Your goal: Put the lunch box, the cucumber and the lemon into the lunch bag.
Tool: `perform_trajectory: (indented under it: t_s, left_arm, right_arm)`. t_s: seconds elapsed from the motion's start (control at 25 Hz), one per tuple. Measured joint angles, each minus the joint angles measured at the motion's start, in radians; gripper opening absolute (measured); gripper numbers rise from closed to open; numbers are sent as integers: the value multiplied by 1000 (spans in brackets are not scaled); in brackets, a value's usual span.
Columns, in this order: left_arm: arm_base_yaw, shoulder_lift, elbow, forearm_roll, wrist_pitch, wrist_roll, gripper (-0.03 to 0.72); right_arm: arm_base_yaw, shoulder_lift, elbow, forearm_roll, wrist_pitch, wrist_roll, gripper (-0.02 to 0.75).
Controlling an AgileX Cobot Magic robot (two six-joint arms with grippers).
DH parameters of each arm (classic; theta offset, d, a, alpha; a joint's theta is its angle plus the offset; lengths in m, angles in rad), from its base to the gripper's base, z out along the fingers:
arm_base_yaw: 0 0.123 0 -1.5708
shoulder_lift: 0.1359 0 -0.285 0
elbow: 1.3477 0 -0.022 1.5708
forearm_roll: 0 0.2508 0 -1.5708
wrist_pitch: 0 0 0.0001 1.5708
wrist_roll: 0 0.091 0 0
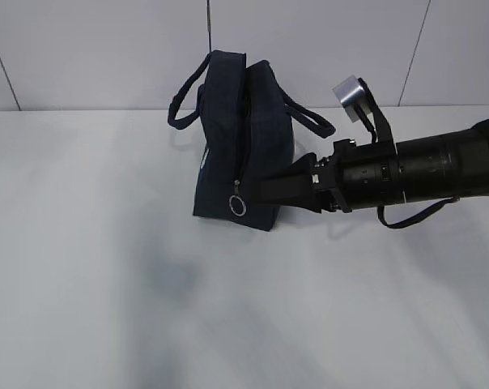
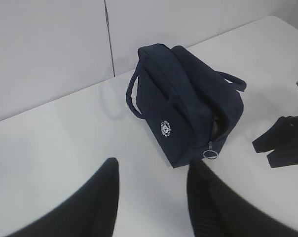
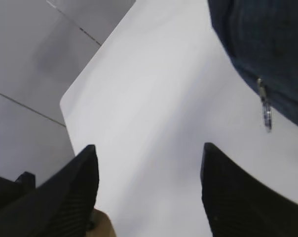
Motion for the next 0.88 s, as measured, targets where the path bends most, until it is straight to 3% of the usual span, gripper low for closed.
perform_trajectory:
  t_s: [0.36,0.72,0.88]
  left_arm:
    - [0,10,0,2,0,1,310]
    - [0,35,0,8,0,2,310]
    - [0,37,0,14,0,2,310]
  right_arm:
    - [14,1,-2,39,-111,-78,486]
    - [176,4,-2,45,-412,-333,486]
    - [195,4,-2,116,-474,-404,486]
